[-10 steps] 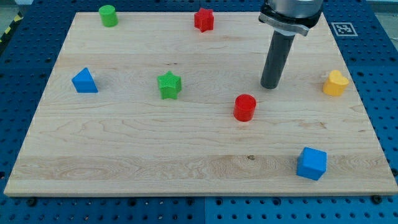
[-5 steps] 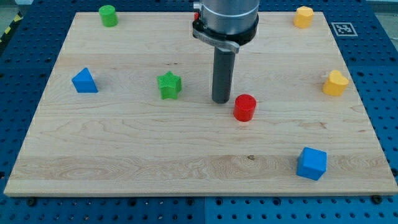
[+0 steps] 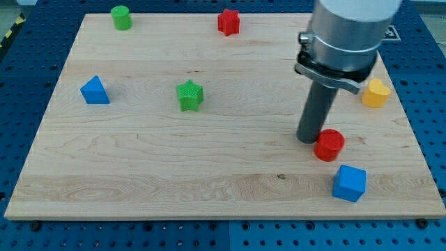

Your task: Move the red circle closer to the blue cube

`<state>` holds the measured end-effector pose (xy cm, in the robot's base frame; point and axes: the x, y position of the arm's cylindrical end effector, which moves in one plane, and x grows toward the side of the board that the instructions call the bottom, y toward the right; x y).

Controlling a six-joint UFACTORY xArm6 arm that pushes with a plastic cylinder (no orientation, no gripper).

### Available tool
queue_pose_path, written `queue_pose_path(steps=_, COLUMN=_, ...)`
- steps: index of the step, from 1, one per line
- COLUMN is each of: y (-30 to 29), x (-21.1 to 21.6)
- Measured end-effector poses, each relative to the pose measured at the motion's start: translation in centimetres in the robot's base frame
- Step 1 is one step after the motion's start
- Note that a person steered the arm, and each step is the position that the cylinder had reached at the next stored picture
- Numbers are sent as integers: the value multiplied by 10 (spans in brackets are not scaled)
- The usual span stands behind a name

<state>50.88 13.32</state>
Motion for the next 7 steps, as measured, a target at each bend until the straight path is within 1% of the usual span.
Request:
queue_pose_path(steps=1, y=11, x=11)
queue_pose_path(steps=3, y=11, x=32)
queue_pose_path(steps=5, y=17, x=35)
queue_pose_path(steps=7, y=56, x=35)
